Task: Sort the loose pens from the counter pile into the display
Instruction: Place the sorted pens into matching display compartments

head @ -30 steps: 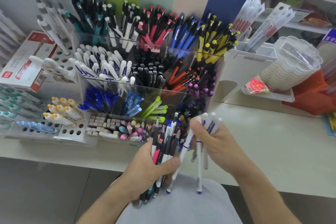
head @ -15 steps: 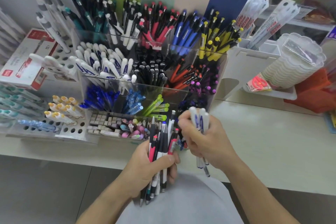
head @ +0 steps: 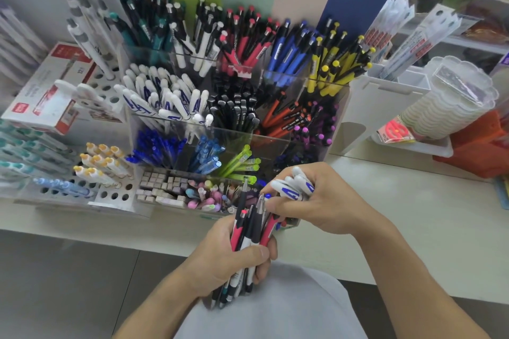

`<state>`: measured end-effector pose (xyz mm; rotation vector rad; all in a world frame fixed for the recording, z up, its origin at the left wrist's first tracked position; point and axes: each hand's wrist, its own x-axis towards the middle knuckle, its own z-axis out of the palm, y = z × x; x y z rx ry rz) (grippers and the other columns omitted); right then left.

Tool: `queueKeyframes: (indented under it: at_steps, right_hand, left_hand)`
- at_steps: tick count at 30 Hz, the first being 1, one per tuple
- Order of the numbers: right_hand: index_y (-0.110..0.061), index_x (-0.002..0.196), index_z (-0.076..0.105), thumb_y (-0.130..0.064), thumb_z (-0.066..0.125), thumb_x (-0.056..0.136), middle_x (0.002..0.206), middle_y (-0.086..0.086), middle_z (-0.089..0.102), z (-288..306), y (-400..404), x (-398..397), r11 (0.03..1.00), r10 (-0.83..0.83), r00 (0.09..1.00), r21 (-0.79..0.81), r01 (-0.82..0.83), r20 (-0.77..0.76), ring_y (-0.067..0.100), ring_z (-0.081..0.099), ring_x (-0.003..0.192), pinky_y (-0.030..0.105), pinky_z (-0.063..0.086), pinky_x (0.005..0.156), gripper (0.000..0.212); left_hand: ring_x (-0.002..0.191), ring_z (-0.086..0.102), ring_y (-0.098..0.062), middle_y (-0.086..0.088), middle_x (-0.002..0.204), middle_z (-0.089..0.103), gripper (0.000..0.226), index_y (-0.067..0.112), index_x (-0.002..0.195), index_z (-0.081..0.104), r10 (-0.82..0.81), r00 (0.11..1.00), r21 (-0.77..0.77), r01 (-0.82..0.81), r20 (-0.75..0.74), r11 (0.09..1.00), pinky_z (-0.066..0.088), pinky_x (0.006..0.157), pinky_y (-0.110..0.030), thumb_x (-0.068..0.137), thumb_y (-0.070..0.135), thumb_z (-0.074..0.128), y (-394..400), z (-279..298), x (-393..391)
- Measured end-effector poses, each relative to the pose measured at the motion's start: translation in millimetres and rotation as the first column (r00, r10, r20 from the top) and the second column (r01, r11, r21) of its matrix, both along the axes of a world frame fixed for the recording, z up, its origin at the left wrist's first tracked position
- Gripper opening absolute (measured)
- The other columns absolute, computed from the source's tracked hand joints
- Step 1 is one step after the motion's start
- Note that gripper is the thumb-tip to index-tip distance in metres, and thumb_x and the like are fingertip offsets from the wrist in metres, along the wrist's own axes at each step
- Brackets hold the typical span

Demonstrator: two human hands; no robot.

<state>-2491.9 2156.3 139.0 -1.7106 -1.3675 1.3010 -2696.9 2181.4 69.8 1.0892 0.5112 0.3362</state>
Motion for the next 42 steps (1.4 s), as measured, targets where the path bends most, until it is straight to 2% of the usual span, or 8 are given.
queueKeyframes:
  at_steps: [4,8,12,16,23,28,33,42]
  right_hand:
    - [-0.01,0.086,0.075,-0.015,0.08,0.086,0.08,0.023,0.066,0,-2,1,0.99,-0.102,0.994,0.098,0.106,-0.05,0.045,0.064,0.071,0.057,0.054,0.061,0.007]
    - [-0.004,0.083,0.07,-0.01,0.075,0.088,0.052,-0.004,0.054,6,-7,9,0.937,-0.238,0.952,0.212,0.277,-0.19,0.009,0.045,0.038,0.02,0.038,0.039,0.009]
    - [-0.017,0.076,0.067,-0.021,0.069,0.085,0.042,0.0,0.033,12,-12,22,0.809,-0.413,0.781,0.205,0.551,-0.469,0.012,0.022,0.031,0.015,0.021,0.039,0.01]
    - [-0.006,0.077,0.068,-0.013,0.072,0.084,0.042,-0.001,0.041,8,-28,17,0.888,-0.342,0.883,0.195,0.416,-0.322,0.011,0.031,0.031,0.016,0.027,0.038,0.011]
    - [0.021,0.074,0.052,0.004,0.074,0.086,0.073,0.026,0.047,-16,-38,-9,0.995,-0.036,0.992,0.084,0.047,-0.125,0.031,0.048,0.061,0.024,0.037,0.058,0.03]
    - [0.004,0.092,0.058,-0.02,0.073,0.092,0.073,0.021,0.048,-23,-31,-22,0.995,0.078,0.976,-0.045,-0.089,-0.202,0.031,0.044,0.058,0.032,0.039,0.057,0.028]
    - [0.002,0.081,0.058,-0.034,0.066,0.098,0.053,0.01,0.043,-30,-14,-35,0.957,-0.289,0.802,-0.155,0.244,-0.523,0.017,0.036,0.044,0.027,0.035,0.046,0.041]
    - [-0.01,0.071,0.058,-0.027,0.07,0.091,0.049,0.005,0.046,-36,-22,-42,0.954,-0.296,0.84,-0.179,0.24,-0.454,0.016,0.038,0.044,0.025,0.034,0.045,0.029]
  left_hand:
    - [0.052,0.054,-0.026,-0.02,0.064,0.06,0.013,0.002,0.088,0.063,0.0,1.0,0.019,0.001,-0.021,1.0,0.045,0.059,-0.029,0.086,0.014,0.065,1,0,0]
    - [0.053,0.052,-0.026,-0.022,0.063,0.058,0.025,0.002,0.089,0.063,0.062,0.995,0.002,-0.062,-0.083,0.998,0.044,0.056,-0.03,0.08,0.025,0.071,1,1,-3]
    - [0.047,0.043,-0.022,-0.018,0.061,0.051,0.034,0.008,0.093,0.069,0.186,0.978,-0.168,-0.199,-0.091,0.966,0.039,0.047,-0.027,0.069,0.03,0.078,-2,5,-4]
    - [0.04,0.043,-0.015,-0.013,0.074,0.057,0.045,0.013,0.093,0.073,0.451,0.892,-0.382,-0.42,-0.01,0.823,0.035,0.04,-0.021,0.064,0.044,0.089,-3,17,7]
    - [0.034,0.043,-0.01,-0.007,0.059,0.059,0.006,0.023,0.073,0.077,0.692,0.718,-0.214,-0.69,-0.078,0.691,0.036,0.036,-0.019,0.078,0.026,0.078,9,44,14]
    - [0.034,0.046,-0.018,-0.012,0.048,0.054,0.005,0.022,0.064,0.073,0.622,0.765,-0.055,-0.637,-0.166,0.769,0.04,0.038,-0.024,0.068,0.021,0.076,13,40,10]
    - [0.044,0.055,-0.026,-0.026,0.069,0.068,0.015,0.009,0.076,0.074,0.339,0.904,0.07,-0.332,-0.261,0.941,0.046,0.044,-0.03,0.077,0.022,0.082,11,32,4]
    - [0.05,0.054,-0.023,-0.013,0.084,0.077,0.013,0.015,0.087,0.077,0.207,0.953,0.066,-0.197,-0.222,0.978,0.049,0.049,-0.032,0.081,0.027,0.075,-1,29,1]
